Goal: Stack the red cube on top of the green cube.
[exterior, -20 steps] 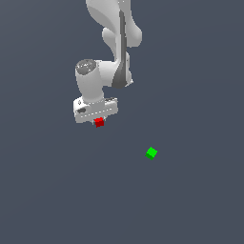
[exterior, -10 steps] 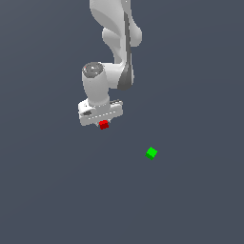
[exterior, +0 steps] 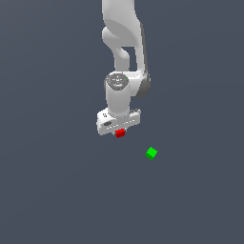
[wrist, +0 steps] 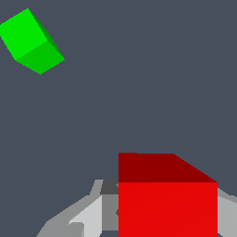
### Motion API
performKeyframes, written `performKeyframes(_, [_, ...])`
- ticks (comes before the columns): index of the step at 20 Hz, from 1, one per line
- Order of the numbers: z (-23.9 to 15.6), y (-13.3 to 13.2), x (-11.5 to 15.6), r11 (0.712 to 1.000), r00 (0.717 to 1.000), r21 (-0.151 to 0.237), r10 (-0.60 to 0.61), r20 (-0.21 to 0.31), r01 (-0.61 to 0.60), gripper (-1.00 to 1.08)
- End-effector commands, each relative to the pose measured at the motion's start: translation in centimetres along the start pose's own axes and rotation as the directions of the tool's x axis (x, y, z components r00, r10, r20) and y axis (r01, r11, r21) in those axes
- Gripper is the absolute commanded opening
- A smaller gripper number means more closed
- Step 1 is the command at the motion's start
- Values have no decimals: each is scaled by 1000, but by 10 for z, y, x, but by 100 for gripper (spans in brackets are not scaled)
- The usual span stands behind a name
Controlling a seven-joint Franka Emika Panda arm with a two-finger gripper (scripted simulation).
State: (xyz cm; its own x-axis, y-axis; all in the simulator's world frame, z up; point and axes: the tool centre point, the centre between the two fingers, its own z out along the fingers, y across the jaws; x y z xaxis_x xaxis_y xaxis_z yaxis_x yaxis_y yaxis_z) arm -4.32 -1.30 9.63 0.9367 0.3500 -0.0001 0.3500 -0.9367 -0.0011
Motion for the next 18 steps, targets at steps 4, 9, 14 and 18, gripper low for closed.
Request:
performKeyframes(4, [13,-45,47,1000,1000,0,0,-1,0,-100])
performKeyframes(9, [24,-80,85,1000,1000,-1,0,0,0,-100])
performKeyframes(14, [31,-103,111,1000,1000,-1,0,0,0,-100])
performKeyframes(18, [34,-114,124,1000,1000,-1,0,0,0,-100])
